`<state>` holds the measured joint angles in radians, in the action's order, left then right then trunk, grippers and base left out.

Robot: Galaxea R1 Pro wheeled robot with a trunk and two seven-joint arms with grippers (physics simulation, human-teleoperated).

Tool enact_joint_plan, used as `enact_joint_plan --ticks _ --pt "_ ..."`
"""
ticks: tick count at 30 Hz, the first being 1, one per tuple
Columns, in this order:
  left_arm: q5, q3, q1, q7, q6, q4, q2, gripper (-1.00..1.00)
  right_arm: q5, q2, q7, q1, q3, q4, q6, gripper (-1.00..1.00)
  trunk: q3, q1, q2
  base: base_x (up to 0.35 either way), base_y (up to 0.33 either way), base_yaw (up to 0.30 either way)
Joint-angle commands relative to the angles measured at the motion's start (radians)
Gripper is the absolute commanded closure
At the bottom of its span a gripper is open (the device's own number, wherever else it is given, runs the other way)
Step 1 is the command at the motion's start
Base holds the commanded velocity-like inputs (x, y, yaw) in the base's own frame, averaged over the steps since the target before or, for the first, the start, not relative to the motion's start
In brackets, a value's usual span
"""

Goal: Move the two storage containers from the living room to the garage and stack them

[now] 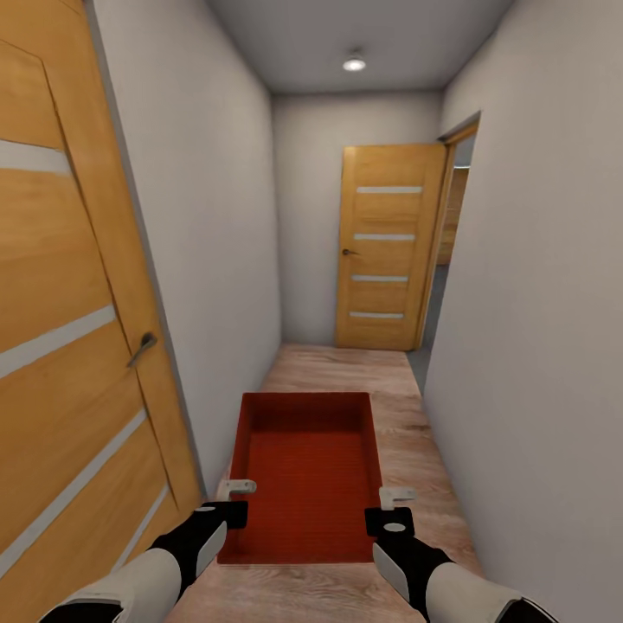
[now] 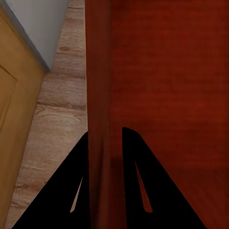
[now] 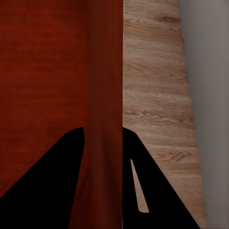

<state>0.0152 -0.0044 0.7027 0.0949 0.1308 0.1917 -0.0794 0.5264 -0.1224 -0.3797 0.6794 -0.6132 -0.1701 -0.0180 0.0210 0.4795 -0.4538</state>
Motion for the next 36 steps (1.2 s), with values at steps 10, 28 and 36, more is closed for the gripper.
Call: enact_joint_plan --ticks 10,28,36 --pt "-0.015 0.05 0.001 0.009 0.007 0.003 0.017 1.0 -0.002 0.003 -0.008 0.001 0.02 0.001 -0.004 1.0 0.002 0.001 -0.002 0.322 0.0 -0.156" --pt "-0.015 0.05 0.001 0.009 0.007 0.003 0.017 1.0 -0.002 0.003 -0.008 0.001 0.02 0.001 -0.003 1.0 0.002 0.001 -0.002 0.322 0.0 -0.123" --pt "-0.015 0.05 0.001 0.009 0.007 0.003 0.017 1.0 -0.002 0.003 -0.008 0.001 0.02 0.001 -0.004 1.0 0.002 0.001 -0.002 0.322 0.0 0.0"
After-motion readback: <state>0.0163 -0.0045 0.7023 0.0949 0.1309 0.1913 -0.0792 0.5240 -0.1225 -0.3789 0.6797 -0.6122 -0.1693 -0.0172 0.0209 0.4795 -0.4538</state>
